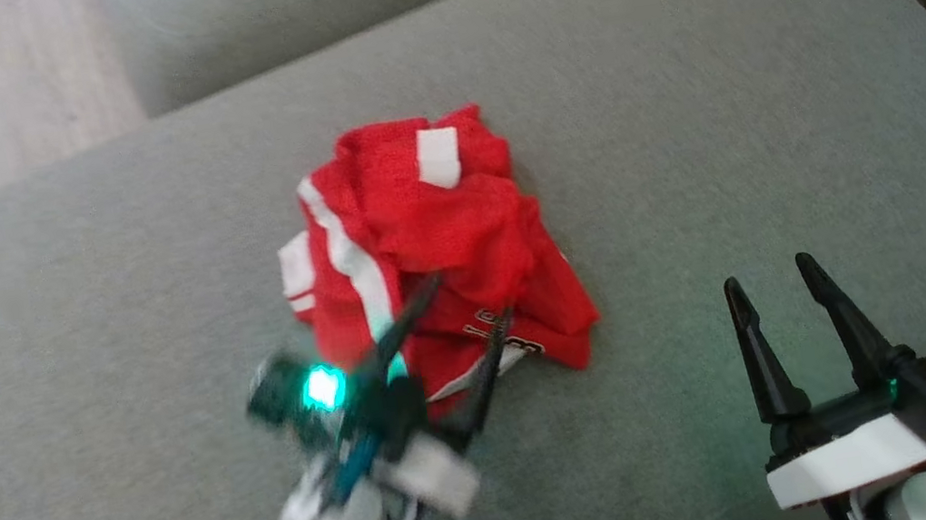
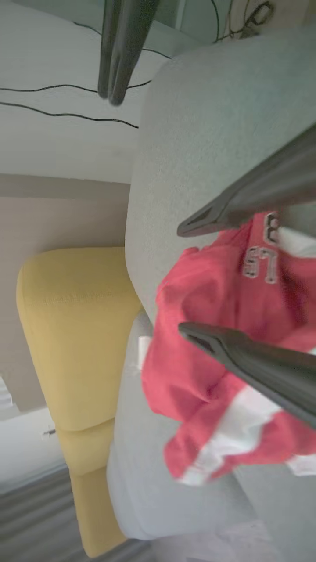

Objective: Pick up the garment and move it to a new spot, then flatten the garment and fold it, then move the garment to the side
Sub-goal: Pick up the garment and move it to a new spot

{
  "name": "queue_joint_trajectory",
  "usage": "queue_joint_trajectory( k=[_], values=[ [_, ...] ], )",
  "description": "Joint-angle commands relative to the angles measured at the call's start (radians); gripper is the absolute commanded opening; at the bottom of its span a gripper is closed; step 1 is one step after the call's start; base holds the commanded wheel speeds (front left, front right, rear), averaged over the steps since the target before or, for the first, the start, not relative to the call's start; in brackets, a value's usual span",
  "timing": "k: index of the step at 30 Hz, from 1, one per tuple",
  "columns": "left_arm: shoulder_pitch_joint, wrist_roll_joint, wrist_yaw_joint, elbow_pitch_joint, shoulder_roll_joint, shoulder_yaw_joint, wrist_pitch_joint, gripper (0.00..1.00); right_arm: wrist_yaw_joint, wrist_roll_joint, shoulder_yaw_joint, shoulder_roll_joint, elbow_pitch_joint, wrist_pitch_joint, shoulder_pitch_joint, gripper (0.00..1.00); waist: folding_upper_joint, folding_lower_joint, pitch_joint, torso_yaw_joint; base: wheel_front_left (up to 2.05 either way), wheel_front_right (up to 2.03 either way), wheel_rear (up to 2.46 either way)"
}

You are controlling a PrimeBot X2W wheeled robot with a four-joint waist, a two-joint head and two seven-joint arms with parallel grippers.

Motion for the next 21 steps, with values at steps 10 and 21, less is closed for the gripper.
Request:
queue_joint_trajectory(
  k=[10, 21],
  values=[
    [-0.433, 0.108, -0.109, 0.294, -0.092, -0.152, 0.373, 1.0, 0.008, 0.033, 0.031, -0.003, -0.05, -0.005, -0.086, 1.0, 0.0, -0.0001, 0.184, -0.106, 0.0, 0.0, 0.0],
    [-0.5, 0.076, -0.127, 0.456, -0.084, -0.295, 0.502, 0.0, 0.008, 0.043, 0.035, -0.003, -0.04, -0.005, -0.09, 1.0, 0.0, -0.0001, 0.174, -0.115, 0.0, 0.0, 0.0]
  ],
)
